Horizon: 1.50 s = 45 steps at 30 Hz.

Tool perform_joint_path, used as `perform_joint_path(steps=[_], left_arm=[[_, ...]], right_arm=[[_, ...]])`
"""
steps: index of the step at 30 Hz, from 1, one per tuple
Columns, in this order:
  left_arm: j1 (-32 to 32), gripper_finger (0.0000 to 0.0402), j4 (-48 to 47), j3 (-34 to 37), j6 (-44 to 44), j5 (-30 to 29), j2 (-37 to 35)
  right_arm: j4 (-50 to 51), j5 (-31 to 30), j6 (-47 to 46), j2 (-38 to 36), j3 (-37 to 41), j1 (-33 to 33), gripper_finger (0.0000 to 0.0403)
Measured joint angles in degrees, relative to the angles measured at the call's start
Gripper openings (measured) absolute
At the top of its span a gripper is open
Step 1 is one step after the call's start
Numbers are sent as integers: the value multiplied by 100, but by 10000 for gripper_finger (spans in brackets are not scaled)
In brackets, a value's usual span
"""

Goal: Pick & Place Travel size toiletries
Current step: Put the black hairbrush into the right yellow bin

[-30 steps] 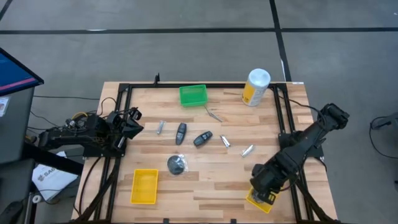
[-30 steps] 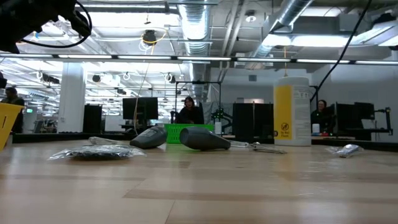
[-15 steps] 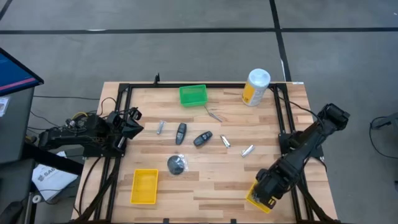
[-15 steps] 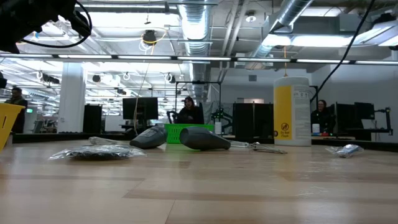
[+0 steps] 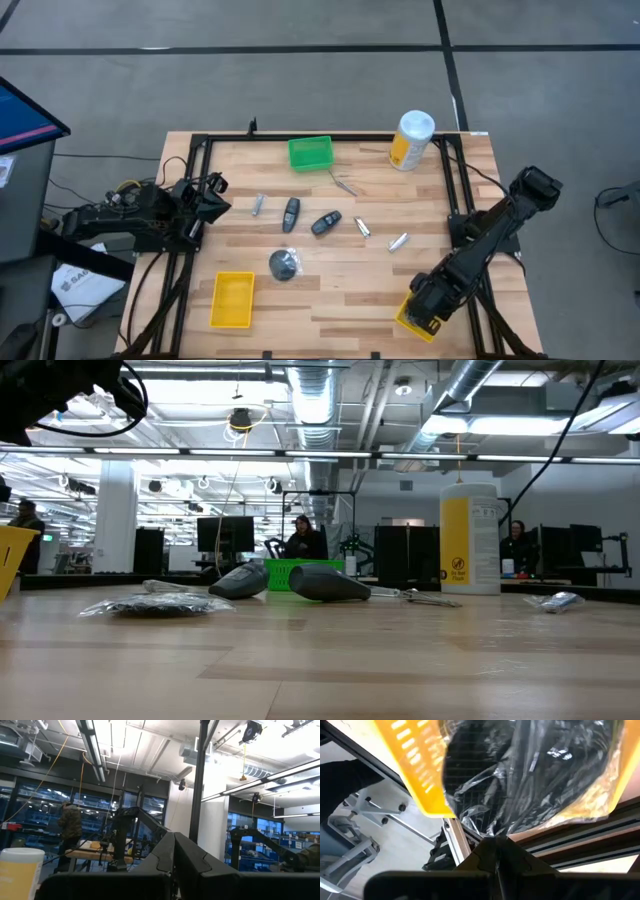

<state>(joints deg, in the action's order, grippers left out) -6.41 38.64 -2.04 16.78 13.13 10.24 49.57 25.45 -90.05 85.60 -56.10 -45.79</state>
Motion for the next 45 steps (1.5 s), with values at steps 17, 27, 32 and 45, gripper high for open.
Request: perform_joint_path(steps=[17,27,32,45], left_arm=[[0,1,1,0,1,0,0],[1,1,2,0,0,0,0],[-1,1,2,0,2,2,-1],[2,1,2,0,2,17,0]], right_arm=[[-38,-1,123,0,16,-1,37],[-582,1,280,-59,13,103,150],[-617,1,303,-313,-82,281,187],[-707,-704,741,-1277,-611,1268,183]])
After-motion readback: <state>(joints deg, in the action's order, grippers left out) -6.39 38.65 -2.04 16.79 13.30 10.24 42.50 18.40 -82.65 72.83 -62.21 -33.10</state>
